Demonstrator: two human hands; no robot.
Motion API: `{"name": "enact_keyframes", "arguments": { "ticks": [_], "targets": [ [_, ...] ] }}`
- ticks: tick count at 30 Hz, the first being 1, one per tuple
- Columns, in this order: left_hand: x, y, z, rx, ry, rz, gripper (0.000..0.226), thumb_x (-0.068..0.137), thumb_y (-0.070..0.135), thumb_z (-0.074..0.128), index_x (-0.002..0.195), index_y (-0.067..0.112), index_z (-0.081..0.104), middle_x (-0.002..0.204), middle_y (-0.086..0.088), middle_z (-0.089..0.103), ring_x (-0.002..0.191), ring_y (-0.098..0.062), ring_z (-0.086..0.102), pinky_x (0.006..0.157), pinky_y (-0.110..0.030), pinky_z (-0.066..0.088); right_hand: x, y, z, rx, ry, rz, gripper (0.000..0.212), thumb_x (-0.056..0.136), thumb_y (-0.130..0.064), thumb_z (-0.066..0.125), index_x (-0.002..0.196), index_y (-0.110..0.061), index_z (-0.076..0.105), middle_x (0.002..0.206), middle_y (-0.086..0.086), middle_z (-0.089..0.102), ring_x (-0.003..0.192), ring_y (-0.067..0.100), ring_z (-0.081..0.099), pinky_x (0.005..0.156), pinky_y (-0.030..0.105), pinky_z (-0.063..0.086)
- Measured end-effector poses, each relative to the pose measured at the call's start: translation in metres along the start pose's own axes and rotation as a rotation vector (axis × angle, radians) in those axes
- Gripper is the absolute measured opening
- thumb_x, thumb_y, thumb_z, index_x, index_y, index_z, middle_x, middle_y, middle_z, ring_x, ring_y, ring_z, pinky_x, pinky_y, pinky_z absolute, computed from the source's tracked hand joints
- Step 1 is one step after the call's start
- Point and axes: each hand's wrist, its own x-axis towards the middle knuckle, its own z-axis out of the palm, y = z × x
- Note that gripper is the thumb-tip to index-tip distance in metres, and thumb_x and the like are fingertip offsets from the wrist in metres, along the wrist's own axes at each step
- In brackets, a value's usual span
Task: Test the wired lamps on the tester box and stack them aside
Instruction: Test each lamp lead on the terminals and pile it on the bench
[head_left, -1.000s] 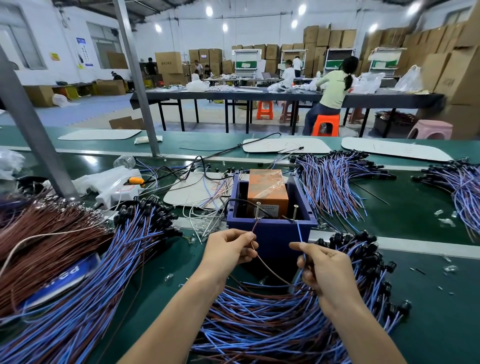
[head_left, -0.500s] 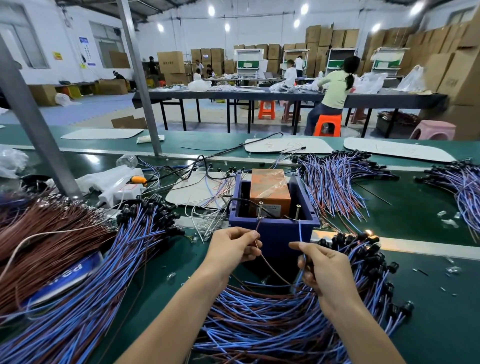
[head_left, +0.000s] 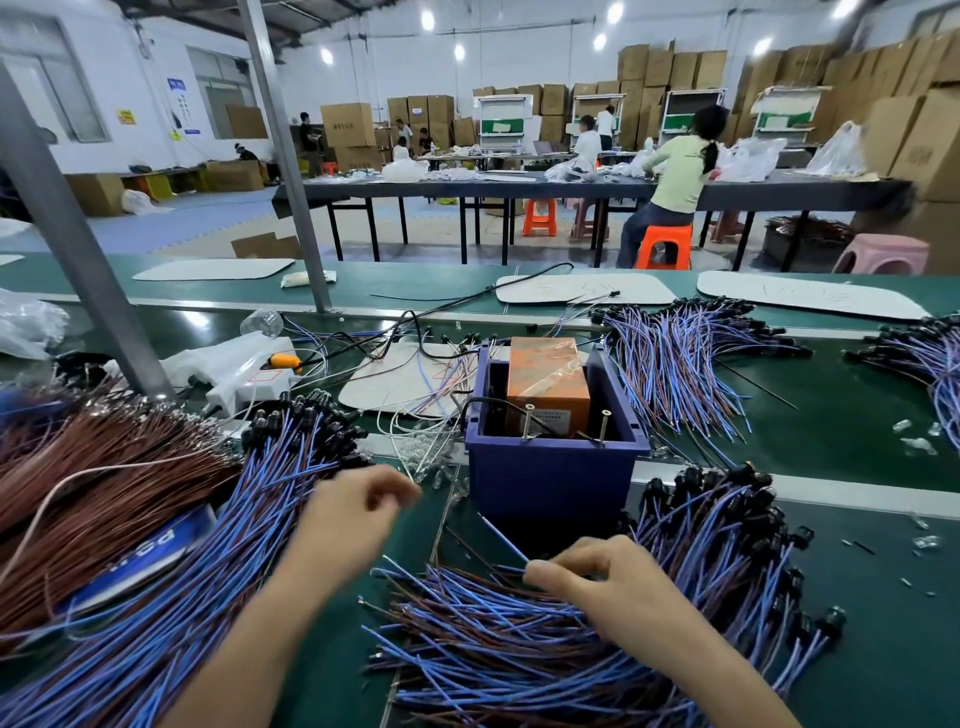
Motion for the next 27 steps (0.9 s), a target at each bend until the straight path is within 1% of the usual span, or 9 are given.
{"name": "enact_keyframes", "arguments": {
  "ticks": [2,4,8,11,13,16,18,22,27],
  "targets": [
    [0.013,-0.027,-0.02,0.381,0.23,0.028,0.025,0.088,0.01,0.061,0.109,0.022,0.069,0.104,0.0,0.068,0.093,-0.013,0.06,0.083,-0.023,0.045,-0.001,-0.002,0.001,0.059,-0.006,-0.011,0.039,0.067,-0.066,0.059,0.081,-0.032,0.074,0.092,-0.008,0.066,0.05,-0.005,0.052,0.059,0.016,0.044],
    [0.024,-0.053,-0.031,0.674,0.221,-0.061,0.034,0.091,0.025,0.061,0.124,0.025,0.059,0.119,-0.003,0.058,0.112,-0.025,0.051,0.091,-0.041,0.04,-0.001,-0.004,0.003,0.085,-0.028,-0.025,0.041,0.063,-0.067,0.058,0.082,-0.033,0.072,0.095,-0.006,0.066,0.05,-0.003,0.052,0.058,0.017,0.047],
    [0.032,-0.078,-0.034,0.732,0.224,-0.069,0.018,0.091,0.022,0.061,0.106,0.016,0.068,0.101,-0.006,0.06,0.099,-0.027,0.054,0.083,-0.041,0.04,-0.003,-0.006,0.005,0.114,-0.019,-0.041,0.043,0.063,-0.066,0.058,0.084,-0.032,0.072,0.079,-0.01,0.065,0.05,-0.003,0.051,0.056,0.014,0.045],
    [0.025,-0.068,-0.032,0.556,0.315,0.025,0.008,0.085,0.011,0.068,0.092,0.008,0.071,0.089,-0.011,0.062,0.086,-0.034,0.059,0.079,-0.045,0.045,-0.005,-0.007,0.004,0.123,0.03,-0.054,0.04,0.068,-0.062,0.059,0.086,-0.029,0.073,0.062,-0.021,0.062,0.047,0.0,0.05,0.055,0.013,0.043],
    [0.015,-0.05,-0.031,0.352,0.43,0.183,0.009,0.081,0.003,0.071,0.09,0.006,0.071,0.087,-0.01,0.062,0.078,-0.031,0.062,0.078,-0.045,0.049,-0.005,-0.008,0.004,0.153,0.068,-0.073,0.038,0.072,-0.056,0.059,0.088,-0.025,0.074,0.064,-0.02,0.063,0.047,0.003,0.052,0.054,0.015,0.043],
    [-0.008,0.001,-0.021,0.117,0.439,0.458,0.012,0.078,0.008,0.07,0.09,0.009,0.071,0.087,0.0,0.062,0.077,-0.006,0.058,0.079,-0.011,0.045,-0.003,-0.015,0.013,0.308,0.003,-0.173,0.035,0.078,-0.048,0.058,0.098,-0.026,0.076,0.099,-0.02,0.067,0.063,0.012,0.063,0.059,0.024,0.051],
    [-0.024,0.032,-0.008,0.026,0.305,0.568,0.013,0.078,0.011,0.069,0.09,0.011,0.071,0.087,0.005,0.062,0.08,-0.001,0.058,0.077,-0.003,0.042,-0.003,-0.025,0.022,0.468,-0.059,-0.267,0.031,0.084,-0.045,0.058,0.107,-0.031,0.073,0.127,-0.017,0.059,0.078,0.021,0.068,0.062,0.027,0.054],
    [-0.037,0.054,0.014,-0.187,0.149,0.421,0.01,0.08,0.012,0.072,0.083,0.022,0.07,0.071,0.011,0.064,0.066,-0.003,0.061,0.063,-0.01,0.045,-0.007,-0.035,0.021,0.795,0.125,-0.333,0.034,0.086,-0.041,0.057,0.113,-0.025,0.072,0.108,0.007,0.072,0.082,0.024,0.067,0.067,0.027,0.053],
    [-0.047,0.044,0.023,-0.343,-0.086,0.259,0.018,0.084,0.015,0.07,0.078,0.032,0.071,0.066,0.008,0.069,0.05,-0.002,0.056,0.054,-0.015,0.045,-0.008,-0.021,0.0,0.982,0.339,-0.295,0.034,0.085,-0.025,0.05,0.103,-0.01,0.074,0.112,0.007,0.071,0.106,0.02,0.066,0.088,0.032,0.053]
  ]
}}
